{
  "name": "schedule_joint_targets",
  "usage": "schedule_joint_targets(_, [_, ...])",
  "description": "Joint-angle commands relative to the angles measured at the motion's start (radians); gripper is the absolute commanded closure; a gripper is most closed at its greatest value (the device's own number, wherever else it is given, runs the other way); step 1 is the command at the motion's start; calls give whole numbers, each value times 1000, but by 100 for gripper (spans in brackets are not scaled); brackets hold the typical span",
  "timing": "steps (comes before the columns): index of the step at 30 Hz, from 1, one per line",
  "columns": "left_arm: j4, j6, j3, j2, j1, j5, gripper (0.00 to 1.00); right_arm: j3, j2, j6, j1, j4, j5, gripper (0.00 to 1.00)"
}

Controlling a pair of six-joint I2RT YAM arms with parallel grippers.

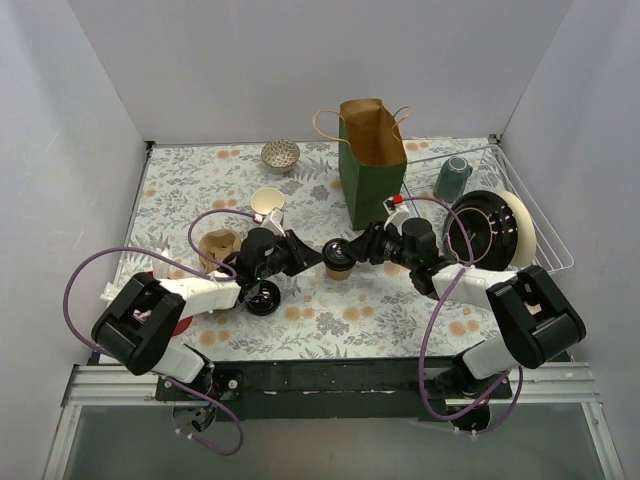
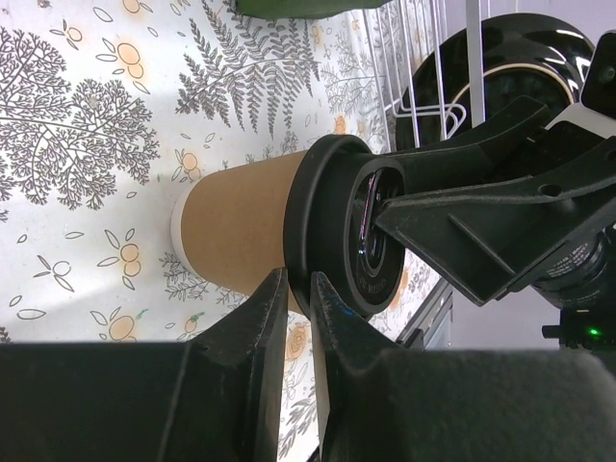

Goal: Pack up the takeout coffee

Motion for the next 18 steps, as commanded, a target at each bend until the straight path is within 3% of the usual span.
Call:
schedule_joint_targets(1, [-398,74,-104,126,-64,-65,96,-84,68,-80,23,-299,7,57])
schedule_joint_targets(4, [-439,66,-75,70,-64,-51,77,-83,64,-97,23,-256,-45,57])
schedule_joint_targets(7, [-470,61,-60,-24,-64,-51,67,-35,51,-155,24,-303,-62,57])
schedule_joint_targets(9, [-463,63,-75,-43,-64,-62,66,-14,48,-193,23,-328,-62,57])
schedule_joint_targets(11, [-425,61,-87,-14,-64,-61,73,-6,42,-207,23,-322,-62,56])
schedule_joint_targets(13, [-398,57,-89,55,-66,-21,74,-16,41,-210,23,-304,-65,56])
schedule_joint_targets(18, [-387,55,-92,23,-72,-21,65,0,47,-245,23,-300,-99,57])
